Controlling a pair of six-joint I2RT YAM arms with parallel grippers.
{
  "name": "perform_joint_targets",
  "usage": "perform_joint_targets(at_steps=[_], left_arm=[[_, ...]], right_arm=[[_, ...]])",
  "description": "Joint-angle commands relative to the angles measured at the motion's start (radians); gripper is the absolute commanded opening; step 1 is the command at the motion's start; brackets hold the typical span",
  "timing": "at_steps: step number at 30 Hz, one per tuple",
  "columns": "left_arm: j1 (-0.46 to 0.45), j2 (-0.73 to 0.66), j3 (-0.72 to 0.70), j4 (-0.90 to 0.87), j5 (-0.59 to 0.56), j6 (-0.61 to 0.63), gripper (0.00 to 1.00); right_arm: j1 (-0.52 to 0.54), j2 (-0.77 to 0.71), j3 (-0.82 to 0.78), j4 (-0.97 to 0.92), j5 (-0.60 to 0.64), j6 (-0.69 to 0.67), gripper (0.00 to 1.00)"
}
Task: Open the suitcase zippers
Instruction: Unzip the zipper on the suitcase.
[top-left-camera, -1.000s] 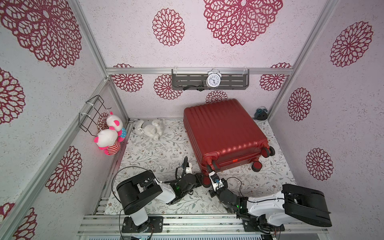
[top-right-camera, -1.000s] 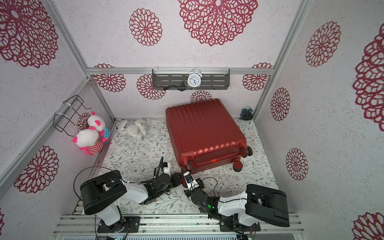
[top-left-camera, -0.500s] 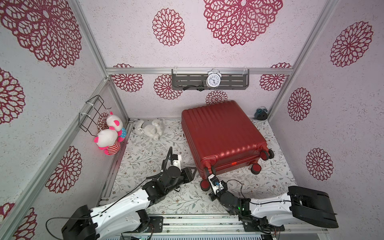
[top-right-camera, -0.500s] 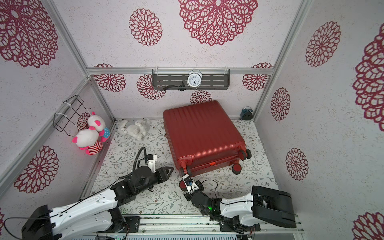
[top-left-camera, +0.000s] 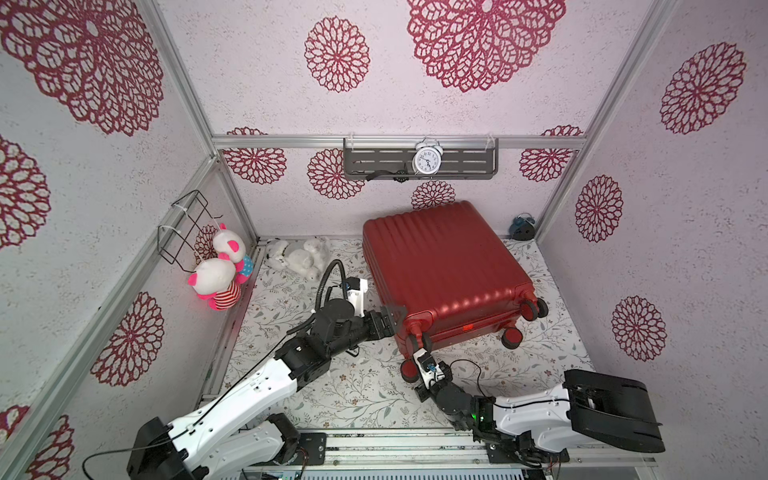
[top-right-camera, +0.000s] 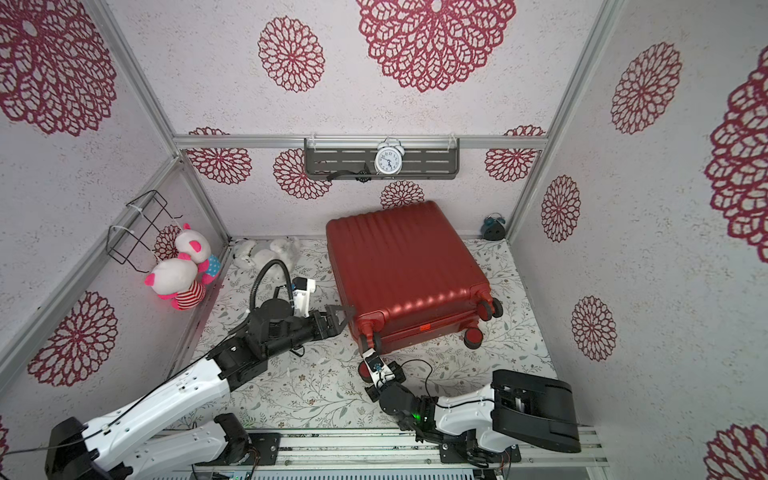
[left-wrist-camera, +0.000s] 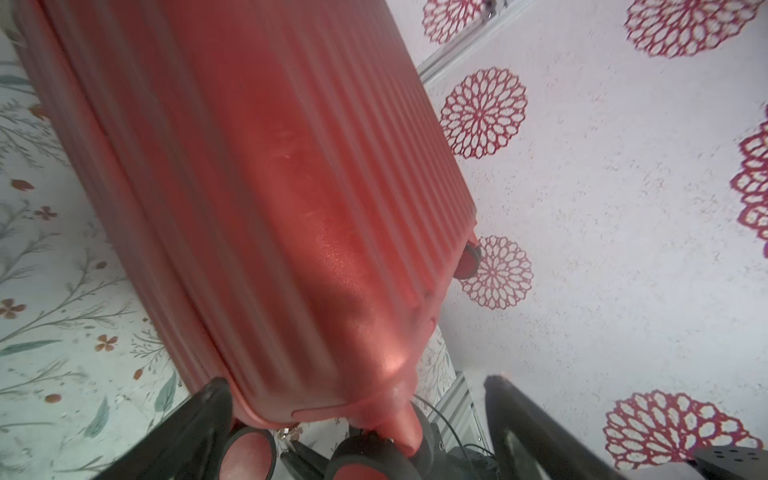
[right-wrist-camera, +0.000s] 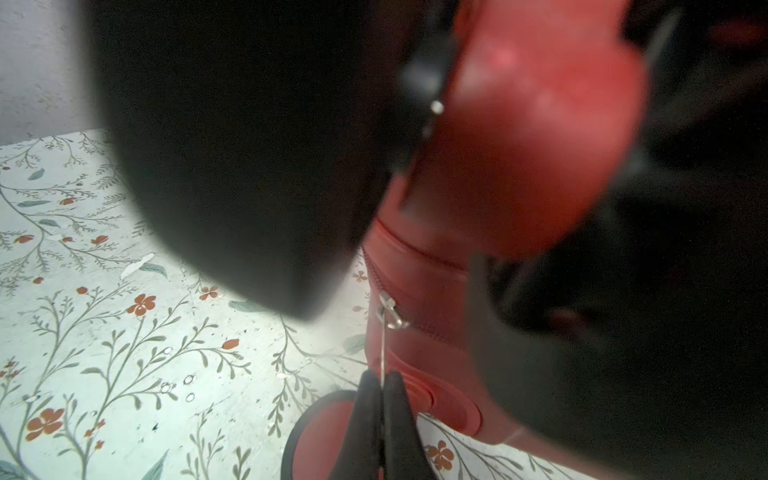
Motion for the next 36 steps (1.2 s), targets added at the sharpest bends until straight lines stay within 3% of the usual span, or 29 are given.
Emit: perform_joint_targets(at_steps=[1,10,16,23,36], left_arm=[[0.011,0.088,0.023,0.09,0.109,0.018,0.98],[0.01,0.154,0.008,0.162,0.146,-0.027,0.99],[0.01,0.16,0.002,0.172,0.152,-0.034,0.97],[0.007,0.165,0.006,0.174,0.153,-0.037,0.96],[0.002,0.157,0.023,0.145,0.155,-0.027,0.94]], right_arm=[[0.069,0.063,0.041,-0.004,-0.214,-0.044,0.0],[0.078,0.151,0.129,0.04,-0.253,-0.155,0.0],[0.091,0.209,0.189,0.041,-0.106,-0.188,0.0],[0.116,0.321,0.245,0.08,0.06,-0.112,0.0],[0.082,0.416,0.361,0.056,-0.001,-0.045,0.0]])
